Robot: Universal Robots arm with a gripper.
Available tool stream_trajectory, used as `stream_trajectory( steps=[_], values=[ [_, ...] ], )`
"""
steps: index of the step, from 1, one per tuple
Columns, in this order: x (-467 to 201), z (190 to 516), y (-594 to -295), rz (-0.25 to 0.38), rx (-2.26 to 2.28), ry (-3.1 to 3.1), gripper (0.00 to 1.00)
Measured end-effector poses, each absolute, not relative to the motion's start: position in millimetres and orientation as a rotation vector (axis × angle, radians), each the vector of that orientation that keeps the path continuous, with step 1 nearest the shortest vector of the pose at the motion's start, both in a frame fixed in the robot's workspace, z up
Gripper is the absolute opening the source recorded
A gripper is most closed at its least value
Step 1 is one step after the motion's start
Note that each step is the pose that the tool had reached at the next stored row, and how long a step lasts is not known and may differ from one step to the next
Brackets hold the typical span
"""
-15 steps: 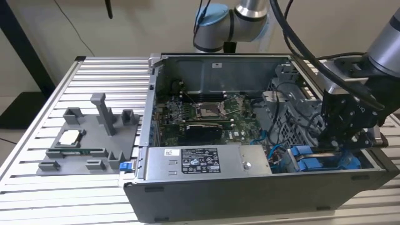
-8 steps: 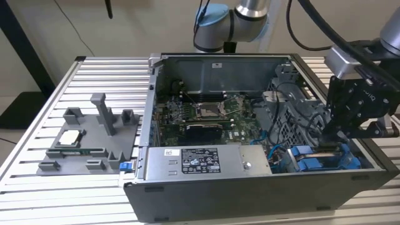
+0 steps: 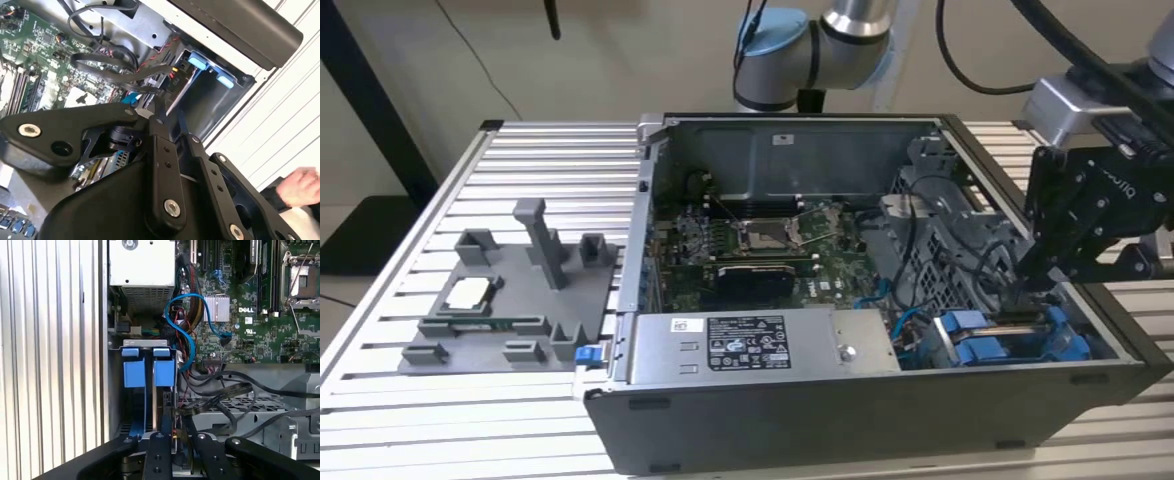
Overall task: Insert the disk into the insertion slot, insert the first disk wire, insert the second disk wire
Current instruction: 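Insert the second disk wire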
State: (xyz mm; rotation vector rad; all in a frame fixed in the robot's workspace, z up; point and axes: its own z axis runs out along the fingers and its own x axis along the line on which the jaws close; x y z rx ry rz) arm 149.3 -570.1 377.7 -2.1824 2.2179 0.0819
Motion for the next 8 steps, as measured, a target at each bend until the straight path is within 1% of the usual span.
stream_trajectory(
  steps=[8],
  values=[
    [149.2,379.8,-570.1,0.082,-2.182,2.218,0.24]
  ],
)
